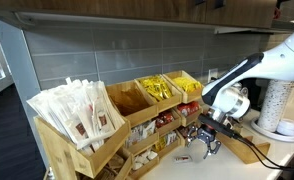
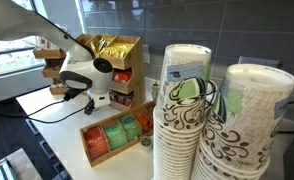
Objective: Lift the tomato ketchup from the cupboard and put it on the bottom second shelf to the right
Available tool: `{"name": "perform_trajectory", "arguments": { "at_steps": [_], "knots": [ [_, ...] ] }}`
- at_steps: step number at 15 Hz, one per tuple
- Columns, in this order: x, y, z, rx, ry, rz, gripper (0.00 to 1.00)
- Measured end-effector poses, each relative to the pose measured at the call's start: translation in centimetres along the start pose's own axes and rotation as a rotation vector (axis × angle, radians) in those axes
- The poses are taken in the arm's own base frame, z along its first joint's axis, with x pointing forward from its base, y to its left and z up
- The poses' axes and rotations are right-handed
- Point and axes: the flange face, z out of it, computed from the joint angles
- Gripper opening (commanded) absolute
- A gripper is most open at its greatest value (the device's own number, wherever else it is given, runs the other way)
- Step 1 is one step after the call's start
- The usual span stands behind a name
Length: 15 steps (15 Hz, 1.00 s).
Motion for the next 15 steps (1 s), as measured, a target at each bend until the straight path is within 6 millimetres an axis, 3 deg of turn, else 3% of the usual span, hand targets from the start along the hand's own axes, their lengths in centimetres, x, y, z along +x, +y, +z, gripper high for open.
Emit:
{"name": "perform_trajectory", "arguments": {
  "at_steps": [2, 4, 6, 9, 11, 15],
  "knots": [
    [0.0, -0.1, 0.5, 0.001, 0.008, 0.045, 0.84],
    [0.0, -0.2, 1.2, -0.003, 0.015, 0.08, 0.75],
    [-0.1, -0.2, 1.9, -0.009, 0.018, 0.108, 0.53],
    [-0.1, -0.3, 2.6, -0.011, 0.021, 0.141, 0.37],
    [-0.1, -0.4, 2.6, 0.005, 0.021, 0.159, 0.38],
    [0.2, -0.7, 2.6, 0.058, 0.039, 0.2, 0.52]
  ]
}}
